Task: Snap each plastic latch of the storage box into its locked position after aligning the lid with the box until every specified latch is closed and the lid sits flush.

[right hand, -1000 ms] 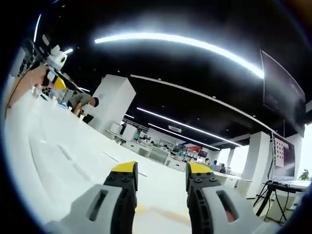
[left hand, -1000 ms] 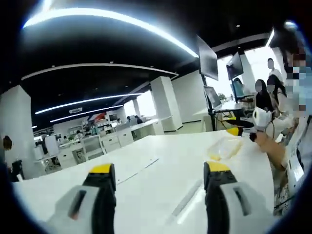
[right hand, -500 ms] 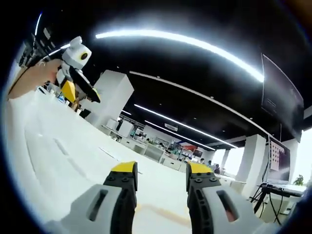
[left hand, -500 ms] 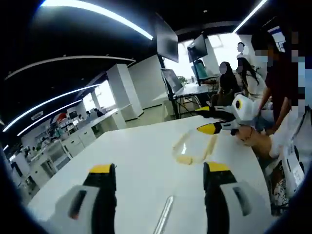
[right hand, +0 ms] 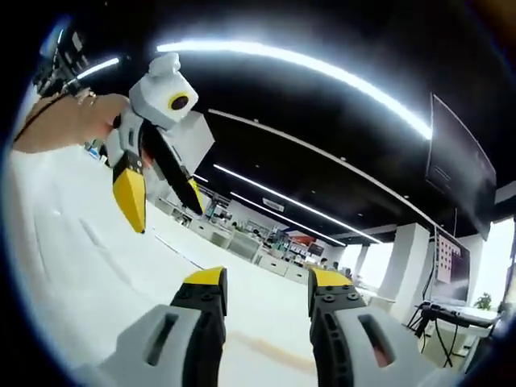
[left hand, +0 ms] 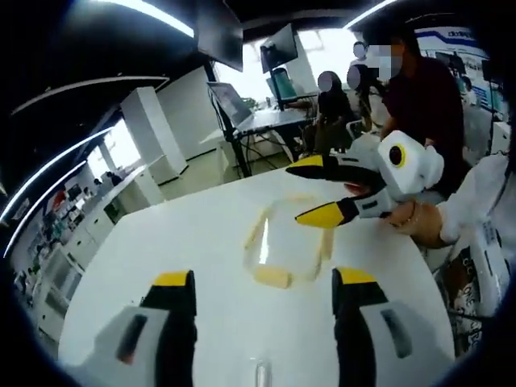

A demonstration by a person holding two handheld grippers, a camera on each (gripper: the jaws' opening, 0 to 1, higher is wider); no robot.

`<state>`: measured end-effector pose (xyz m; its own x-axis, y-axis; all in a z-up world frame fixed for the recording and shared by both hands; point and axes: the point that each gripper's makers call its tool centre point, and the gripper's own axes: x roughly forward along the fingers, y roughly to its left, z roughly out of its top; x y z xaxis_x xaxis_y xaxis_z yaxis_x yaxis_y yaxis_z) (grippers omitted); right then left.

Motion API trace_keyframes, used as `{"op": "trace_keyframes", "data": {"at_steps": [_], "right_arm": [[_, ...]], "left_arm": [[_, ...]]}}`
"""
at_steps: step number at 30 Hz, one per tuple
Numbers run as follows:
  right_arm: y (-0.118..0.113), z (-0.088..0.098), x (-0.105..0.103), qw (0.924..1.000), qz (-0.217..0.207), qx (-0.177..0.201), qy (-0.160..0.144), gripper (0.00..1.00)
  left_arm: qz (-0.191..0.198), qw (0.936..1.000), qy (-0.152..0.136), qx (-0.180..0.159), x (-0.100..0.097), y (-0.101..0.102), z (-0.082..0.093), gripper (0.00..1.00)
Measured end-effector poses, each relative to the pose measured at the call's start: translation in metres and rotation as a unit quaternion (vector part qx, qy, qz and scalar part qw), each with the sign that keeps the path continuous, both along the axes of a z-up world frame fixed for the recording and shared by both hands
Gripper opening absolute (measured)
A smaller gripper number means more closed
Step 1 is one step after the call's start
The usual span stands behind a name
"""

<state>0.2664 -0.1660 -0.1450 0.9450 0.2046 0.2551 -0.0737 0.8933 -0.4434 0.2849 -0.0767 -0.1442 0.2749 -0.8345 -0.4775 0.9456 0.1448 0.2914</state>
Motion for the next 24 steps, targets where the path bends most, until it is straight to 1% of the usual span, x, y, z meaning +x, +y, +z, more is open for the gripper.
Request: {"op": "trace_keyframes", "data": {"at_steps": [1, 4, 8, 13, 16, 17, 19, 23, 24], "right_arm": [[-0.001, 0.0, 0.0, 1.0, -0.001, 0.003, 0.001, 0.39], [-0.003, -0.002, 0.001, 0.9999, 0.001, 0.012, 0.006, 0.39], [-0.004, -0.004, 0.002, 0.9998, -0.001, 0.014, 0.012, 0.39], [-0.007, -0.006, 0.003, 0.9996, -0.005, 0.021, 0.017, 0.39], [-0.012, -0.01, 0.006, 0.9992, -0.018, 0.024, 0.028, 0.39], [-0.014, -0.012, 0.007, 0.9989, -0.024, 0.023, 0.033, 0.39], [-0.016, -0.013, 0.008, 0.9987, -0.028, 0.021, 0.038, 0.39], [-0.018, -0.014, 0.008, 0.9984, -0.029, 0.027, 0.04, 0.39], [-0.02, -0.015, 0.008, 0.9981, -0.031, 0.031, 0.043, 0.39]], "left_arm": [[-0.002, 1.0, 0.003, 0.006, 0.003, -0.005, -0.004, 0.67], [-0.012, 0.999, 0.019, 0.04, 0.012, -0.021, -0.023, 0.65], [-0.036, 0.9944, 0.025, 0.096, 0.021, -0.04, -0.051, 0.64], [-0.054, 0.989, 0.043, 0.131, 0.026, -0.055, -0.071, 0.63], [-0.067, 0.9841, 0.044, 0.159, 0.03, -0.062, -0.088, 0.62], [-0.066, 0.9809, 0.043, 0.178, 0.033, -0.061, -0.096, 0.61], [-0.073, 0.9753, 0.046, 0.203, 0.035, -0.062, -0.108, 0.61], [-0.073, 0.9704, 0.048, 0.225, 0.041, -0.069, -0.119, 0.56], [-0.08, 0.9657, 0.05, 0.242, 0.042, -0.07, -0.126, 0.56]]}}
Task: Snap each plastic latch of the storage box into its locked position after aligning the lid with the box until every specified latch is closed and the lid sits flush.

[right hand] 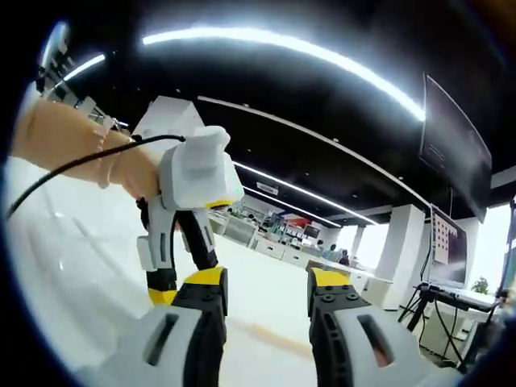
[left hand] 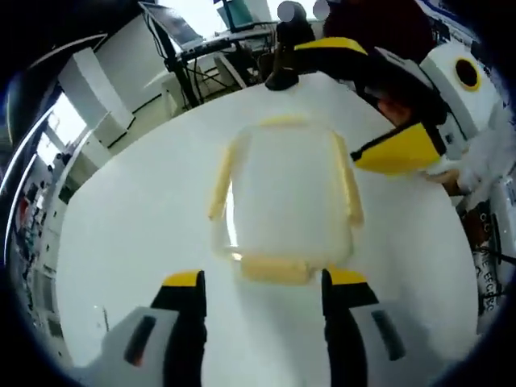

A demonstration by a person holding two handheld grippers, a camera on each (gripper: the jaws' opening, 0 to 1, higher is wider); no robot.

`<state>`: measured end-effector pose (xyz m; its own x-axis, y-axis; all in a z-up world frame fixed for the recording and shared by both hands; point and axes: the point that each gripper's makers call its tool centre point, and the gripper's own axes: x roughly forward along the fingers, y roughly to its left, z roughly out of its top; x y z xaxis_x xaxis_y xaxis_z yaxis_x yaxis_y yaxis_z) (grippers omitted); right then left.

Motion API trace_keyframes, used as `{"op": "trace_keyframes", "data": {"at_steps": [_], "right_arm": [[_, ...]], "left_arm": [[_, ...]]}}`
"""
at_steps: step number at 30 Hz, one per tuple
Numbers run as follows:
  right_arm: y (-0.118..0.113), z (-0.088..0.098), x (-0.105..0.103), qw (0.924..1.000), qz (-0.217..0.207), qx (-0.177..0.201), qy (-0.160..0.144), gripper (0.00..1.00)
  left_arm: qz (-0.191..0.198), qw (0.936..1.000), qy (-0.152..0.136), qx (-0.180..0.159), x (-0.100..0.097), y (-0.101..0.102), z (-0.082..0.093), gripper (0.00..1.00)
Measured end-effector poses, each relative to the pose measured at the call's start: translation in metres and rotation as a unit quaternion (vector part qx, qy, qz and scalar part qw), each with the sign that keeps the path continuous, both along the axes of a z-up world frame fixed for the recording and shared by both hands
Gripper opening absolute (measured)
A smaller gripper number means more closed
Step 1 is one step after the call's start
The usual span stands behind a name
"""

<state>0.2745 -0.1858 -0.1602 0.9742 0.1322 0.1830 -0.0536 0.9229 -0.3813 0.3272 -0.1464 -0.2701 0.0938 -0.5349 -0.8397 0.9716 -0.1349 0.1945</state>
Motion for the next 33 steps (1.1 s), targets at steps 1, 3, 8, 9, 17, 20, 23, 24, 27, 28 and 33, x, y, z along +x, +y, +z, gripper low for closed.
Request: {"op": "trace_keyframes", "data": {"at_steps": [1, 3, 8, 9, 17, 20, 23, 24, 27, 28, 33], "right_arm": [[-0.001, -0.001, 0.0, 1.0, -0.001, 0.003, 0.003, 0.39], [-0.001, -0.004, 0.0, 0.9999, 0.001, 0.009, 0.01, 0.39], [0.001, -0.005, -0.001, 0.9998, 0.005, 0.012, 0.016, 0.38], [0.002, -0.005, -0.001, 0.9998, 0.006, 0.012, 0.016, 0.38], [0.004, -0.012, 0.002, 0.9993, 0.008, 0.011, 0.036, 0.38], [0.004, -0.011, 0.002, 0.9992, 0.008, 0.011, 0.036, 0.38], [0.004, -0.012, 0.002, 0.9991, 0.009, 0.014, 0.038, 0.38], [0.004, -0.012, 0.002, 0.9991, 0.009, 0.015, 0.039, 0.38], [0.004, -0.012, 0.003, 0.9989, 0.01, 0.02, 0.041, 0.38], [0.004, -0.012, 0.003, 0.9989, 0.011, 0.02, 0.042, 0.38], [0.005, -0.012, 0.005, 0.9988, 0.01, 0.023, 0.042, 0.38]], "left_arm": [[0.002, 1.0, 0.004, 0.008, 0.0, 0.0, -0.004, 0.56], [-0.008, 0.9997, 0.013, 0.016, -0.003, -0.002, -0.009, 0.56], [-0.013, 0.9983, 0.045, 0.035, -0.007, 0.001, -0.021, 0.51], [-0.019, 0.9983, 0.041, 0.038, -0.005, 0.001, -0.022, 0.51], [-0.044, 0.9949, 0.072, 0.057, -0.008, 0.001, -0.025, 0.47], [-0.05, 0.9932, 0.084, 0.063, -0.011, 0.0, -0.025, 0.45], [-0.049, 0.9934, 0.084, 0.061, -0.01, -0.001, -0.024, 0.42], [-0.05, 0.9933, 0.084, 0.062, -0.01, -0.002, -0.023, 0.4], [-0.051, 0.9931, 0.082, 0.066, -0.01, -0.002, -0.022, 0.4], [-0.051, 0.9931, 0.082, 0.067, -0.01, -0.002, -0.022, 0.4], [-0.055, 0.9932, 0.077, 0.068, -0.01, -0.002, -0.021, 0.4]]}}
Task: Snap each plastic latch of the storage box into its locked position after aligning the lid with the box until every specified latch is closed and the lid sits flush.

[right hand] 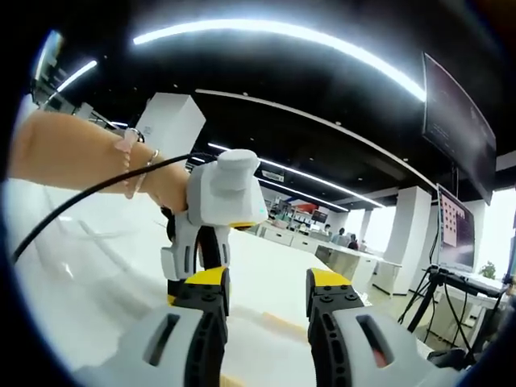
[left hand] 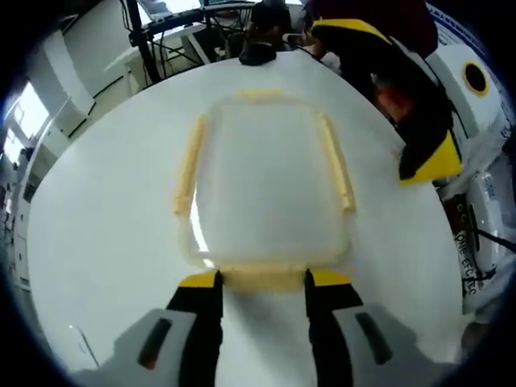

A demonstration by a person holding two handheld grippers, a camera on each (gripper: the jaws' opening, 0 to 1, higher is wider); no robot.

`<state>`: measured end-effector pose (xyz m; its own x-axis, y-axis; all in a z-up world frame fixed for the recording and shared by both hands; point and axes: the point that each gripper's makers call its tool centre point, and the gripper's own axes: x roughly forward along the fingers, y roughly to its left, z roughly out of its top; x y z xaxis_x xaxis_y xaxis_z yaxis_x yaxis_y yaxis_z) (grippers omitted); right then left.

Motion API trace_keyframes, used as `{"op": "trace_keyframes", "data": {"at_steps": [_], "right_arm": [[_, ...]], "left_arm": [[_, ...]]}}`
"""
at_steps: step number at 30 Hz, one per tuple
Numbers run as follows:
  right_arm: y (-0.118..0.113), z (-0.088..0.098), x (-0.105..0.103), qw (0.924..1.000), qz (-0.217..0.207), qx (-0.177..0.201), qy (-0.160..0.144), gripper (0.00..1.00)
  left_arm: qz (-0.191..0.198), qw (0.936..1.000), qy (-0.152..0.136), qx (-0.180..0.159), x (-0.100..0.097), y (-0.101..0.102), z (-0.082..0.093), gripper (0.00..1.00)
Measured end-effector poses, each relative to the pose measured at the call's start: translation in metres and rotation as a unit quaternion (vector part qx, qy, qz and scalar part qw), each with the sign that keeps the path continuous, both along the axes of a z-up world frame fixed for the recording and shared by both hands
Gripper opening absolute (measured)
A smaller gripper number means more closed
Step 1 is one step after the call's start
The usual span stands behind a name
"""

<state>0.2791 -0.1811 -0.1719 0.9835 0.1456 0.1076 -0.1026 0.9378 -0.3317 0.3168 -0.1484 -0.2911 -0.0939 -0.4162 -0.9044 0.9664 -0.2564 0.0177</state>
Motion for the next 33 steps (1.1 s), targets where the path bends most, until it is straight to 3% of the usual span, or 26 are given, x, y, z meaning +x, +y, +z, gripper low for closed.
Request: {"op": "trace_keyframes", "data": {"at_steps": [4, 7, 12, 14, 17, 19, 24, 28, 33], "right_arm": [[-0.001, -0.004, 0.004, 0.9999, 0.002, 0.01, 0.012, 0.37], [-0.008, -0.002, 0.006, 0.9991, -0.002, 0.043, 0.009, 0.37], [-0.028, 0.005, 0.012, 0.9987, -0.022, 0.045, 0.009, 0.37], [-0.034, 0.015, 0.011, 0.9978, -0.014, 0.064, 0.007, 0.37], [-0.055, 0.035, 0.01, 0.998, -0.012, 0.062, -0.009, 0.37], [-0.071, 0.044, 0.013, 0.9992, -0.018, 0.034, -0.01, 0.37], [-0.1, 0.044, 0.021, 0.9986, 0.009, -0.037, 0.037, 0.41], [-0.12, 0.03, 0.025, 0.9896, 0.053, -0.102, 0.087, 0.41], [-0.136, 0.015, 0.026, 0.9773, 0.081, -0.137, 0.14, 0.41]], "left_arm": [[0.002, 1.0, 0.003, 0.002, 0.001, 0.0, 0.0, 0.39], [0.004, 1.0, 0.003, 0.002, 0.002, 0.001, 0.0, 0.39], [0.0, 1.0, 0.004, 0.006, -0.002, 0.008, 0.0, 0.39], [0.0, 1.0, 0.003, 0.008, -0.003, 0.01, -0.001, 0.39], [0.004, 0.9999, 0.003, 0.01, -0.004, 0.012, -0.001, 0.39], [0.004, 0.9999, 0.003, 0.009, -0.005, 0.012, -0.002, 0.39], [0.007, 0.9999, 0.003, 0.009, -0.007, 0.009, -0.003, 0.39], [0.012, 0.9999, 0.005, 0.005, -0.009, 0.007, -0.004, 0.39], [0.014, 0.9999, 0.005, 0.006, -0.01, 0.004, -0.005, 0.39]]}}
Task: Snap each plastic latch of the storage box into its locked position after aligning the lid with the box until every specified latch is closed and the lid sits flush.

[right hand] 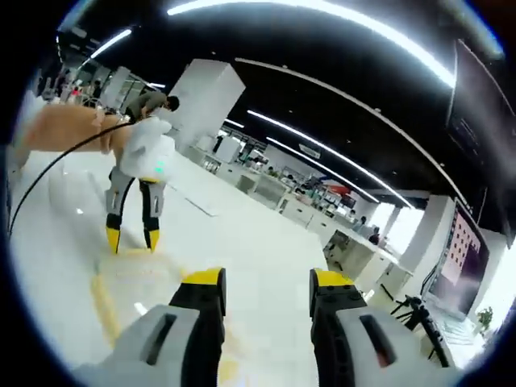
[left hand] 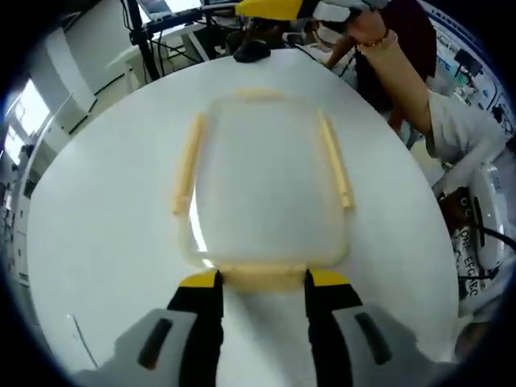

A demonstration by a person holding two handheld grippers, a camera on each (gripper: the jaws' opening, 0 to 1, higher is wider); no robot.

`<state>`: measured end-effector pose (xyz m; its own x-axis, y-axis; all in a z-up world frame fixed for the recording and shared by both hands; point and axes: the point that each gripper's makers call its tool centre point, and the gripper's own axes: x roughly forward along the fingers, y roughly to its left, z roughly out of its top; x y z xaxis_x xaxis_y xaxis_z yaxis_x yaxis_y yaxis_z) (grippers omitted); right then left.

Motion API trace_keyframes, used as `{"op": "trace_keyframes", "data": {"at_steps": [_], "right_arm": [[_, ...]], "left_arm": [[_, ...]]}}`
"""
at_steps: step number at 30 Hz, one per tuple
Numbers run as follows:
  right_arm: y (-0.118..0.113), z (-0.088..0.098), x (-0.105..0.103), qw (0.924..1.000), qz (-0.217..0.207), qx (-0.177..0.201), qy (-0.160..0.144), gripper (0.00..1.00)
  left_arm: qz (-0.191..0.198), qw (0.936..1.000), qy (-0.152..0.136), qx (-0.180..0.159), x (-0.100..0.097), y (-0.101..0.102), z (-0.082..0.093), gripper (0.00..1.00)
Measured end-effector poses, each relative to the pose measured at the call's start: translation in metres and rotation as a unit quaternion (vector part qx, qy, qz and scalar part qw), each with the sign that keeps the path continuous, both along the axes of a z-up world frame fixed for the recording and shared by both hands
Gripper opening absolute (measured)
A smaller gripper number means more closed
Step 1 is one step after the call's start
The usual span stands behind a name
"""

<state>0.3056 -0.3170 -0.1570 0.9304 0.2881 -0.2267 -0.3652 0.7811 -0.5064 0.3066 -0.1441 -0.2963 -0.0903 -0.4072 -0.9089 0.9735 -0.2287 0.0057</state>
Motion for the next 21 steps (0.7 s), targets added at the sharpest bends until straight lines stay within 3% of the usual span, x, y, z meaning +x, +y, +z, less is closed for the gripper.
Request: {"op": "trace_keyframes", "data": {"at_steps": [5, 9, 12, 13, 15, 16, 17, 18, 21], "right_arm": [[-0.003, -0.02, -0.004, 0.9967, 0.048, -0.034, 0.056, 0.41], [-0.007, -0.038, -0.008, 0.9892, 0.081, -0.068, 0.102, 0.41], [-0.01, -0.054, -0.013, 0.979, 0.113, -0.098, 0.138, 0.43], [-0.01, -0.068, -0.019, 0.969, 0.14, -0.112, 0.171, 0.43], [-0.014, -0.083, -0.025, 0.9558, 0.157, -0.134, 0.21, 0.43], [-0.021, -0.093, -0.031, 0.9408, 0.156, -0.164, 0.252, 0.43], [-0.027, -0.098, -0.034, 0.9316, 0.151, -0.186, 0.273, 0.43], [-0.032, -0.105, -0.038, 0.9149, 0.153, -0.225, 0.298, 0.43], [-0.025, -0.104, -0.034, 0.9156, 0.166, -0.207, 0.302, 0.4]], "left_arm": [[0.004, 1.0, 0.001, -0.003, 0.0, -0.002, 0.0, 0.39], [0.005, 1.0, 0.002, -0.006, 0.0, -0.003, 0.0, 0.39], [0.005, 1.0, 0.001, -0.006, 0.001, -0.004, 0.0, 0.39], [0.005, 1.0, 0.001, -0.005, 0.001, -0.004, 0.0, 0.39], [0.005, 1.0, 0.001, -0.006, 0.002, -0.003, 0.0, 0.39], [0.005, 1.0, 0.001, -0.006, 0.002, -0.003, 0.0, 0.39], [0.005, 1.0, 0.002, -0.007, 0.002, -0.003, 0.001, 0.39], [0.005, 1.0, 0.002, -0.007, 0.002, -0.003, 0.001, 0.39], [0.004, 1.0, 0.002, -0.007, 0.002, -0.002, 0.001, 0.39]]}}
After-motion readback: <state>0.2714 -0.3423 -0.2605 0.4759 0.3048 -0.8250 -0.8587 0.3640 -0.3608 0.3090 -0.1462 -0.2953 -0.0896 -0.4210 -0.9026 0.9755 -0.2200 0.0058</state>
